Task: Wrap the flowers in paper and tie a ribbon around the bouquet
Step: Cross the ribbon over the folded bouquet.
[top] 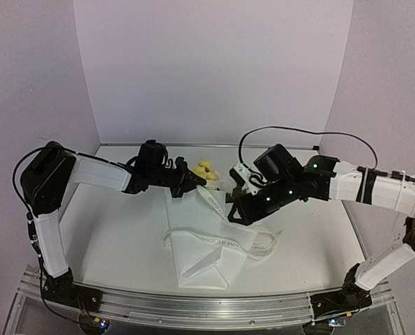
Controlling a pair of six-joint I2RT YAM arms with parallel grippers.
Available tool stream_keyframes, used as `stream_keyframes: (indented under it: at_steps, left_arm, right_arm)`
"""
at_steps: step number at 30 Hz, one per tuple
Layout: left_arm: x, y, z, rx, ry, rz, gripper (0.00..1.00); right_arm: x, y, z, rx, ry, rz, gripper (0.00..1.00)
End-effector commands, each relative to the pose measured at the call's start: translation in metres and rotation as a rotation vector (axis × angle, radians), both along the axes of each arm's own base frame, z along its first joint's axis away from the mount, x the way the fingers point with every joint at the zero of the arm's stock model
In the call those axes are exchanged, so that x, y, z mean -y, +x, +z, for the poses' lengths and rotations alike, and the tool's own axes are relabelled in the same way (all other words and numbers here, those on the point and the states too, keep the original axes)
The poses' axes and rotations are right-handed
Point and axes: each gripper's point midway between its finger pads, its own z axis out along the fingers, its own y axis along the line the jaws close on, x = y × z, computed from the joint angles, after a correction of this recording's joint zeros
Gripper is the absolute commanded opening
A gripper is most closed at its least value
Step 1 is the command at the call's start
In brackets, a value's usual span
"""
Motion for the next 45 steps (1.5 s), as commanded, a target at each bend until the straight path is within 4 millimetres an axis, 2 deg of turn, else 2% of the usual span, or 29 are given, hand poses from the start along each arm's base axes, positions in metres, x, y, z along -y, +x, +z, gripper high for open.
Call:
stream_keyframes:
  at_steps: [1, 6, 8, 13, 19, 23, 26, 29, 31, 34, 39, 43, 45]
  left_arm:
    - [-0.012, 0.011, 0.040, 0.205, 0.128, 0.002, 0.00]
    - [-0.016, 0.013, 0.044, 0.251, 0.189, -0.007, 0.00]
    - [-0.017, 0.013, 0.045, 0.263, 0.201, -0.010, 0.00]
    - [-0.022, 0.010, 0.042, 0.262, 0.237, -0.013, 0.00]
    - [-0.026, 0.008, 0.045, 0.281, 0.260, -0.017, 0.00]
    - [-0.027, 0.009, 0.048, 0.296, 0.274, -0.020, 0.00]
    - [-0.029, 0.009, 0.051, 0.307, 0.283, -0.021, 0.00]
    - [-0.031, 0.010, 0.053, 0.322, 0.299, -0.018, 0.00]
    - [-0.034, 0.009, 0.054, 0.334, 0.317, -0.016, 0.00]
    - [-0.040, 0.006, 0.052, 0.351, 0.341, -0.018, 0.00]
    - [-0.053, -0.006, 0.054, 0.423, 0.373, -0.025, 0.00]
    - [-0.058, -0.025, 0.053, 0.493, 0.388, -0.074, 0.00]
    - [-0.056, -0.037, 0.061, 0.565, 0.376, -0.097, 0.00]
  right_arm:
    - [0.007, -0.014, -0.019, 0.009, 0.009, -0.034, 0.55]
    - [0.013, -0.022, -0.068, -0.009, -0.123, -0.022, 0.55]
    - [0.014, -0.020, -0.080, 0.004, -0.168, -0.025, 0.58]
    - [0.018, -0.012, -0.093, 0.052, -0.238, -0.051, 0.63]
    - [0.018, -0.022, -0.111, 0.019, -0.280, -0.033, 0.52]
    - [0.017, -0.031, -0.119, -0.007, -0.287, -0.019, 0.53]
    - [0.018, -0.034, -0.122, -0.018, -0.293, -0.025, 0.50]
    - [0.025, -0.032, -0.120, -0.005, -0.315, -0.049, 0.32]
    - [0.034, -0.025, -0.113, 0.032, -0.345, -0.085, 0.15]
    - [0.046, -0.018, -0.093, 0.083, -0.370, -0.127, 0.03]
    - [0.062, -0.008, -0.072, 0.102, -0.402, -0.189, 0.00]
    - [0.071, 0.002, -0.068, 0.070, -0.396, -0.238, 0.00]
    - [0.073, 0.008, -0.069, 0.041, -0.390, -0.256, 0.00]
